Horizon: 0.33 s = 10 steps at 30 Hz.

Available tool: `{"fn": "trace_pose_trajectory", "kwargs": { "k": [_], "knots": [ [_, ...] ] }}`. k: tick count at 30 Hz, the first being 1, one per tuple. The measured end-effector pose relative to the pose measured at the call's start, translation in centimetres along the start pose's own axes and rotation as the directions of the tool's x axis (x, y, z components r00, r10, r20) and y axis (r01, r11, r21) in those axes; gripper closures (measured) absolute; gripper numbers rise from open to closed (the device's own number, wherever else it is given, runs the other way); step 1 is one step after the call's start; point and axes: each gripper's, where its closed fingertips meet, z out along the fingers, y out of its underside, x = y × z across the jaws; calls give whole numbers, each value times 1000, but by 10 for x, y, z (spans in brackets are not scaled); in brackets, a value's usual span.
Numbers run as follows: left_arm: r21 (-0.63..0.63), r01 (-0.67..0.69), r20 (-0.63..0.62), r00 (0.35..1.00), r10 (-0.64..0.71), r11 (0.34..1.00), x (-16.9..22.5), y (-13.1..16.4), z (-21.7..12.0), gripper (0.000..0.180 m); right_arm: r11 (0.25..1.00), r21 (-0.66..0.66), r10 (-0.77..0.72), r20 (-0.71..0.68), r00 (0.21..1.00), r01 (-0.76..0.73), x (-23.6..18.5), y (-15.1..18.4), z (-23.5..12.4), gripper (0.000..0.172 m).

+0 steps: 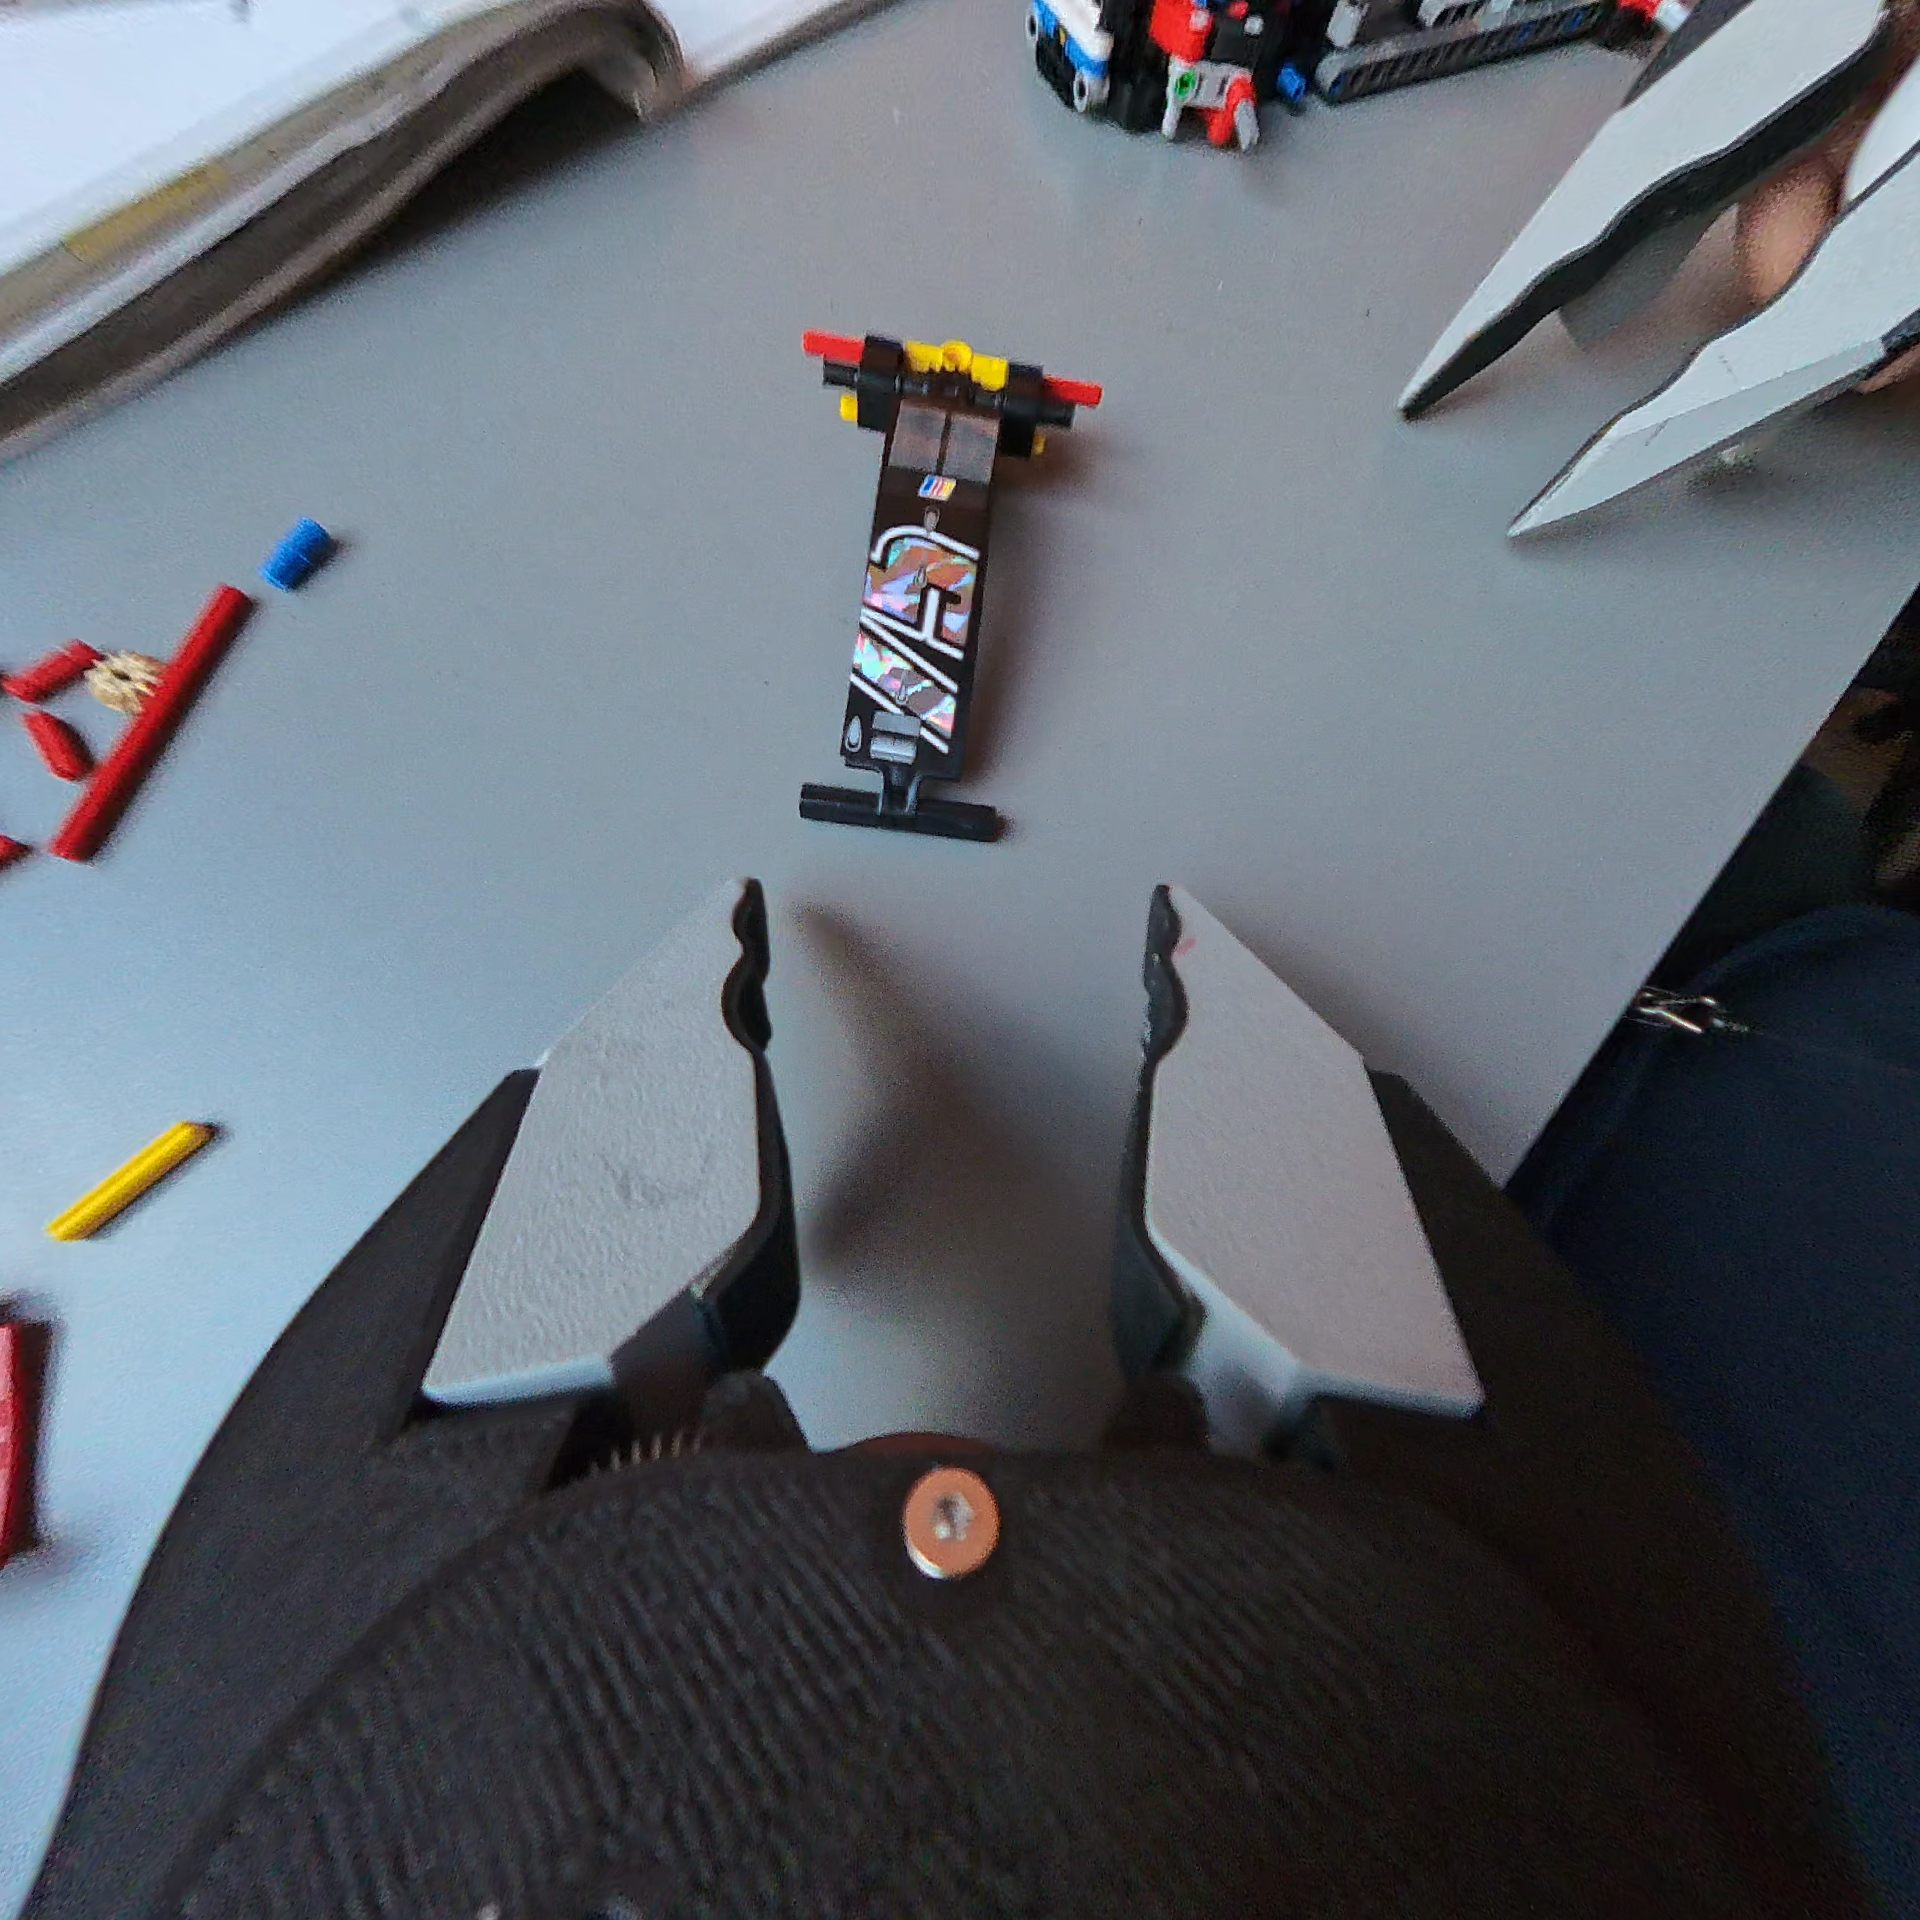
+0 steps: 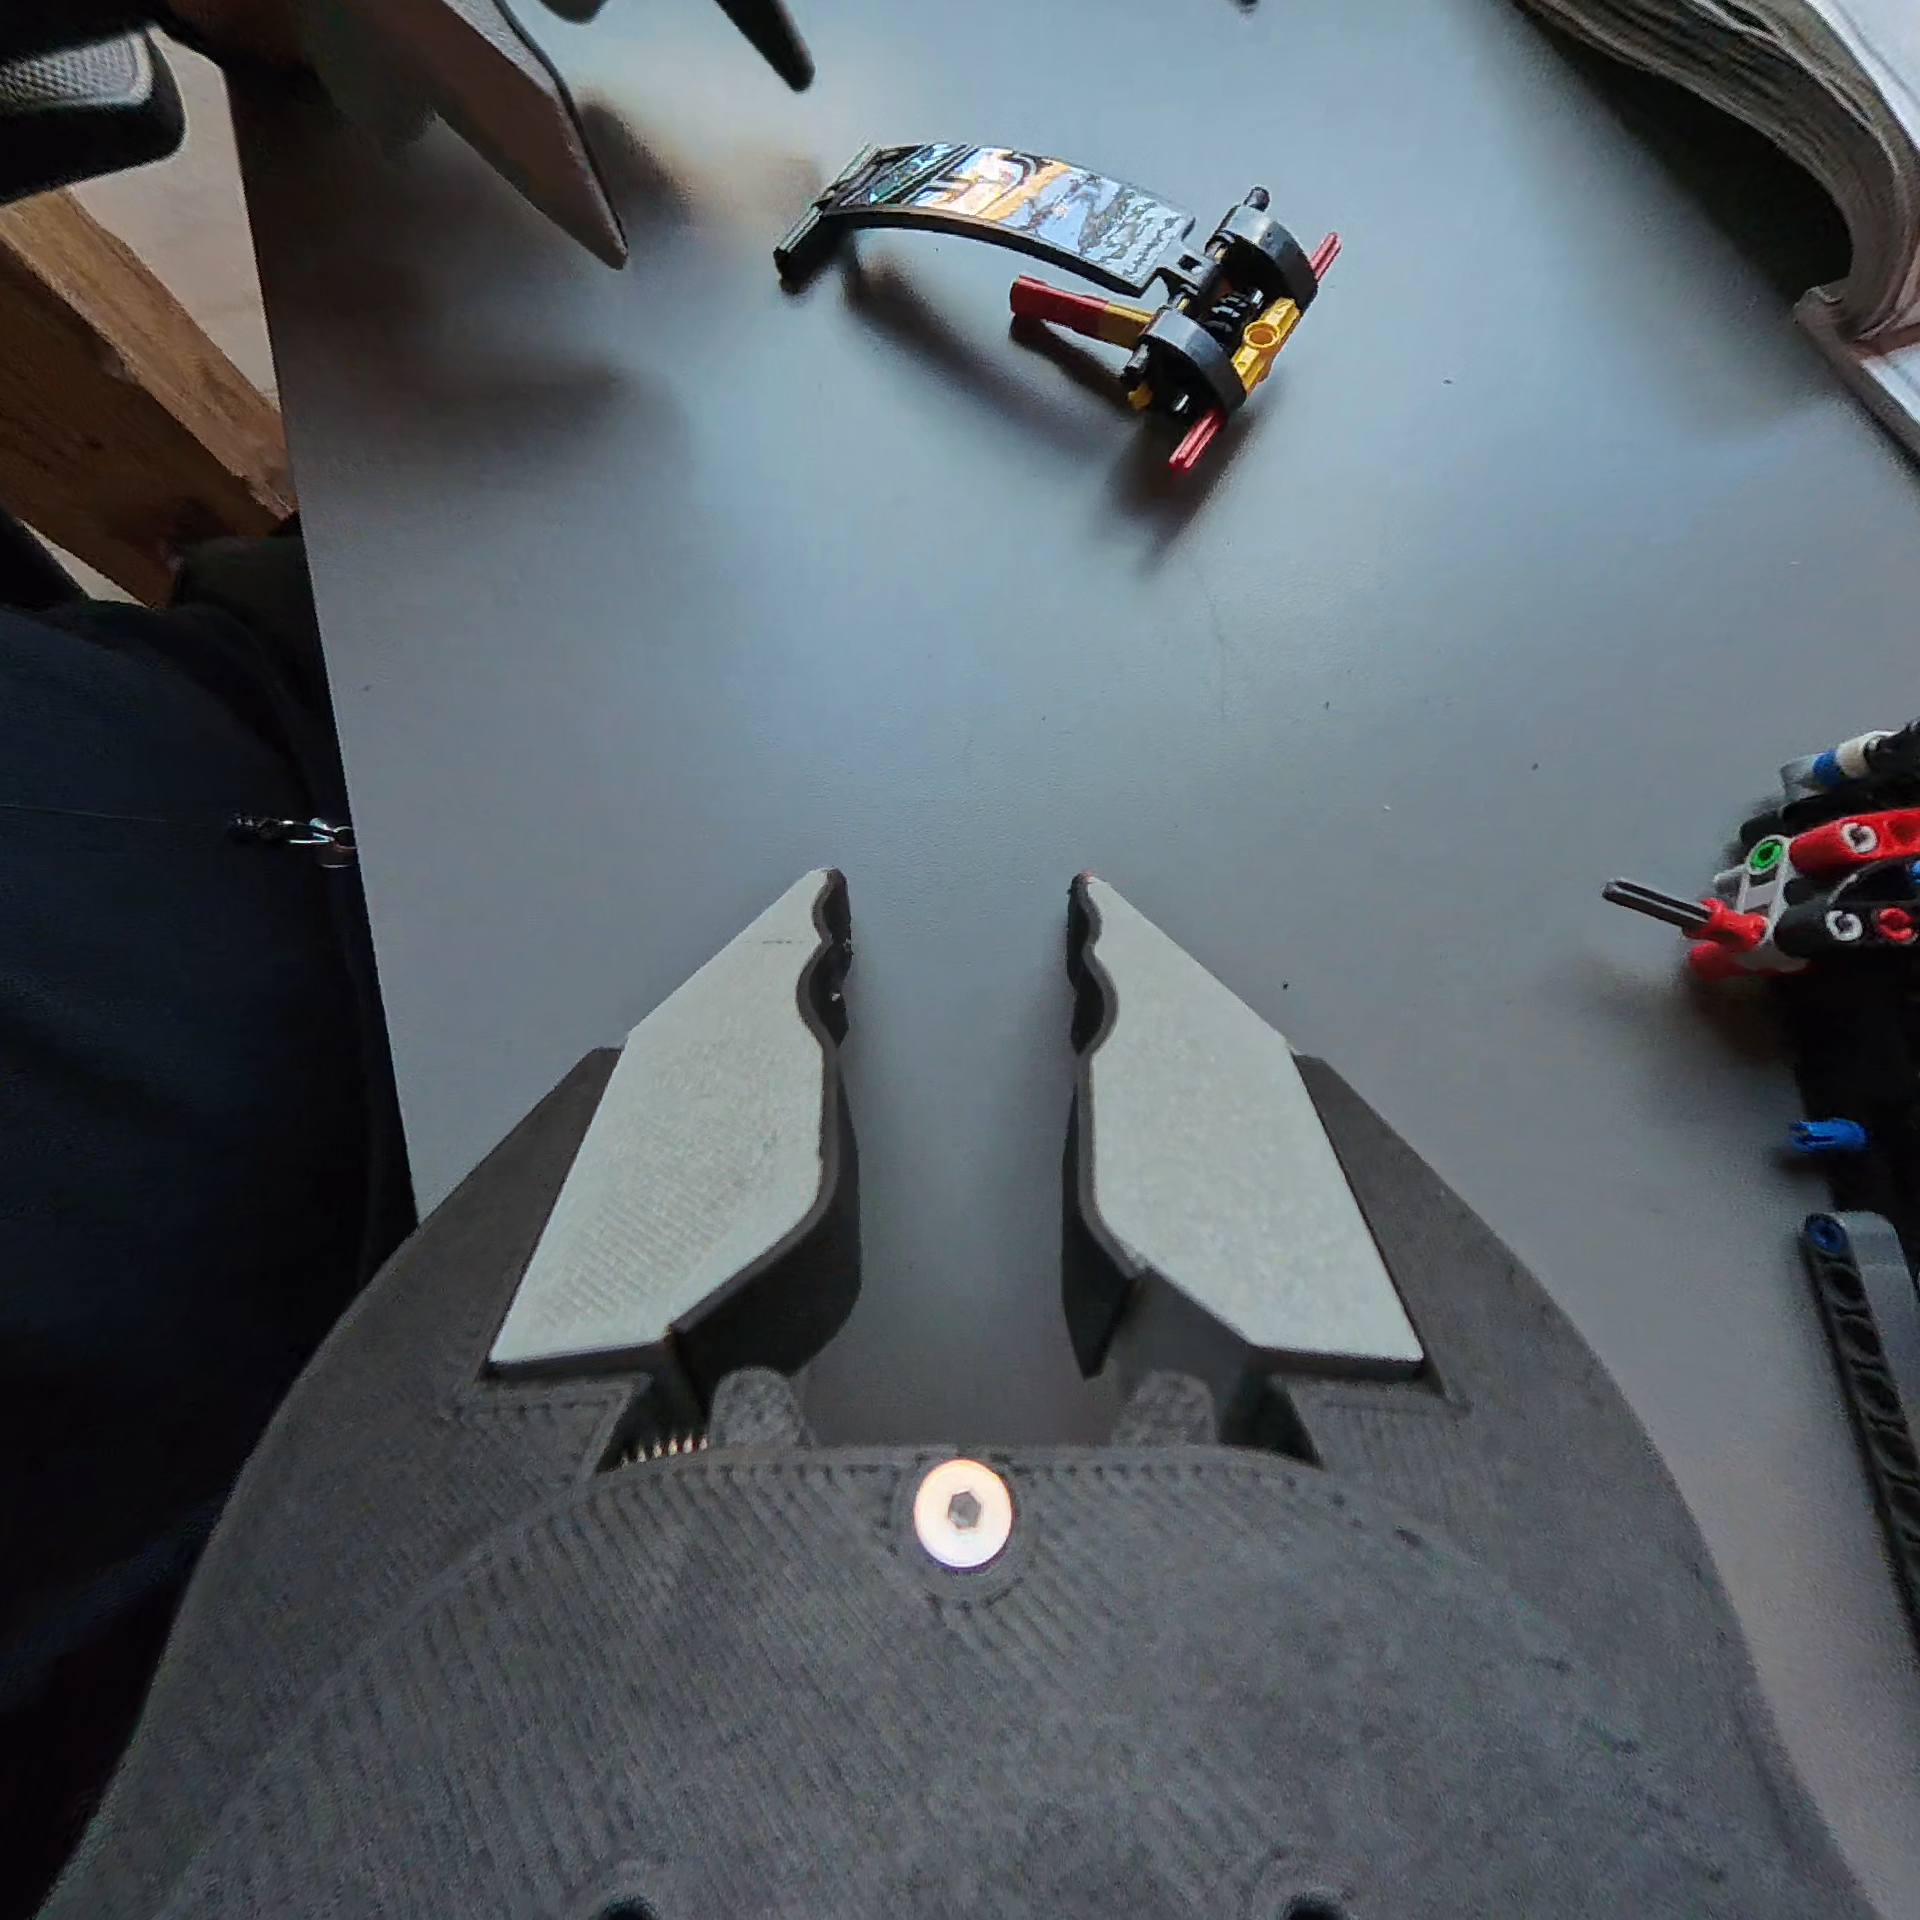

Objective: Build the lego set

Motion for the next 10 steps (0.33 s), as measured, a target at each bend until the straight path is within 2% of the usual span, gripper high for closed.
{"fn": "trace_pose_trajectory", "kwargs": {
  "k": [2, 7, 10],
  "knots": [
    [-31, 34, -18, 999, -35, 999, -1, 3, 3, 116, 1000, -7, -9, -18, 1000, 9, 1, 1, 1, 134],
    [39, 12, 65, 998, -15, 999, -9, -5, -3, 124, 1000, -16, 0, -103, 995, -2, 12, 2, 1, 148],
    [42, 2, 95, 996, -6, 999, -11, -6, -4, 124, 998, -11, 54, -231, 971, -58, 33, 4, -3, 138]
  ]
}}
